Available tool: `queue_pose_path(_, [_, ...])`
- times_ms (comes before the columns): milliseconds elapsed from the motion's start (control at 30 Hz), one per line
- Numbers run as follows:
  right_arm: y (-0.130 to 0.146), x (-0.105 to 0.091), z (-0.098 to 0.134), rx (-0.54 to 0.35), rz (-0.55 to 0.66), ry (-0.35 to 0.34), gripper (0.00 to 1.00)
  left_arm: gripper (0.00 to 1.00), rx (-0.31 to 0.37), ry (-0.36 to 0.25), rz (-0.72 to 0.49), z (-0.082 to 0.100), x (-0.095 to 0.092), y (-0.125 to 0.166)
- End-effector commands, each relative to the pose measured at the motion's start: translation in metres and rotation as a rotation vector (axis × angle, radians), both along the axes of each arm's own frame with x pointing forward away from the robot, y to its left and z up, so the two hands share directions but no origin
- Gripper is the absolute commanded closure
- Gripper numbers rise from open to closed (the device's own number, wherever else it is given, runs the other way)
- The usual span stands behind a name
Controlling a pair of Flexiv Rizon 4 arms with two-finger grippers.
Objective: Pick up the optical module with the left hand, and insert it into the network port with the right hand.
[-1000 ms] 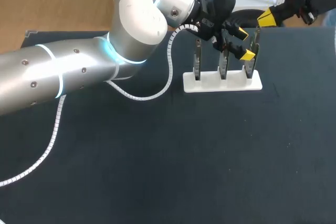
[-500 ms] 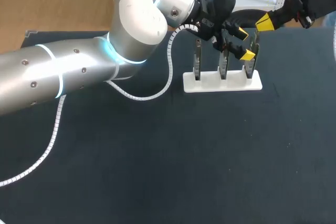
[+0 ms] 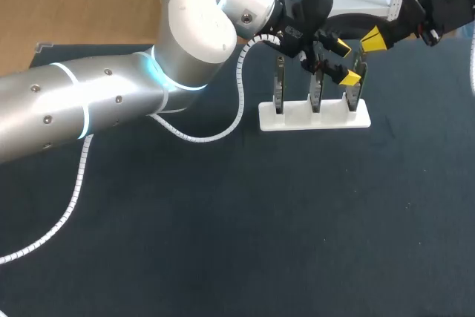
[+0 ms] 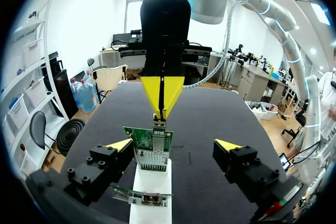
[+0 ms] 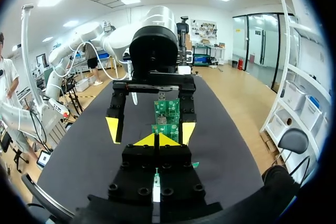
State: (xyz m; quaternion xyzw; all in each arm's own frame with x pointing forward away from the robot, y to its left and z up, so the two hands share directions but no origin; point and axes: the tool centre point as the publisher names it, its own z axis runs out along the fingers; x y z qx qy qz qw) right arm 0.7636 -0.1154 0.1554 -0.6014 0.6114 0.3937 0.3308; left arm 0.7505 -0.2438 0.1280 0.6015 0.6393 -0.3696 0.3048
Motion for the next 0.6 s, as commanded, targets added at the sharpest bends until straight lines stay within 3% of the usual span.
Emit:
queue_pose_path(33, [0.0011,0.0020,-0.0024,0.002,0.003,0.006,1.00,0.00,0.004,0.002,-0.003,0.0002,0.0021,-0.0009])
queue_pose_path(600, [-0.0002,0.0018,-0.0112,0.007,-0.010,0.031,1.00,0.00,0.004,0.002,-0.003,0.0002,0.0021,-0.0009])
